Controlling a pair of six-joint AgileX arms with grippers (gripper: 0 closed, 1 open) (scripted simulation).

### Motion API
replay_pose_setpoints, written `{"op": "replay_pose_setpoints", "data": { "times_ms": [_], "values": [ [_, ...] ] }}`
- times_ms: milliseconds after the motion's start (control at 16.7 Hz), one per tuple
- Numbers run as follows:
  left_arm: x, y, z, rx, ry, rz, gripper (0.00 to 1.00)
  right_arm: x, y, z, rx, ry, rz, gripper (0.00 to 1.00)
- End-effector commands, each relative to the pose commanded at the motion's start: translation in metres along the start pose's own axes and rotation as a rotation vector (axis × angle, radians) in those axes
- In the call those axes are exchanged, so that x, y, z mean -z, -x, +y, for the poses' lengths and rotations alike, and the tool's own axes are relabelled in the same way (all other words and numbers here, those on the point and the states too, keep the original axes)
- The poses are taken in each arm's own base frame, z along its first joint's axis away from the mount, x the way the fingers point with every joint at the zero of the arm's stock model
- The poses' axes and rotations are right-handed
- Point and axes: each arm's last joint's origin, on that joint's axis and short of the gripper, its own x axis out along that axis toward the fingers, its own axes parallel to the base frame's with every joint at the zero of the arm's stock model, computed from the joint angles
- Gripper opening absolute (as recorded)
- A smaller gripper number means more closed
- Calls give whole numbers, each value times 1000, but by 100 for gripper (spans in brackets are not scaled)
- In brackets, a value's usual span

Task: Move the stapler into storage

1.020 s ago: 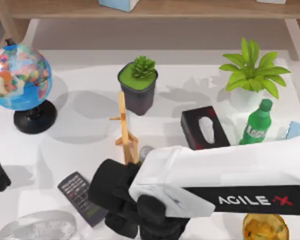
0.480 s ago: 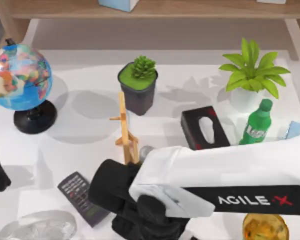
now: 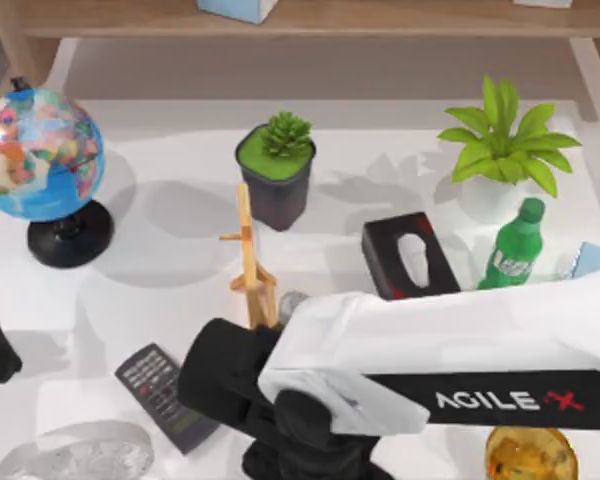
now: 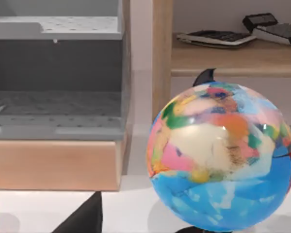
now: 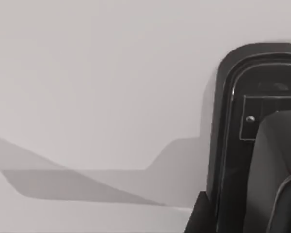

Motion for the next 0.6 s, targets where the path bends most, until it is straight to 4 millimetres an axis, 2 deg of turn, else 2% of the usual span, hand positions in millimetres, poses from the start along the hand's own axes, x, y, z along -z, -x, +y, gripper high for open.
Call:
{"op": "replay_pose_setpoints", "data": {
  "times_ms": [600],
  "values": [
    [0,0,0,0,0,0,100,2,3,-3,0,2,0,0]
  ]
}}
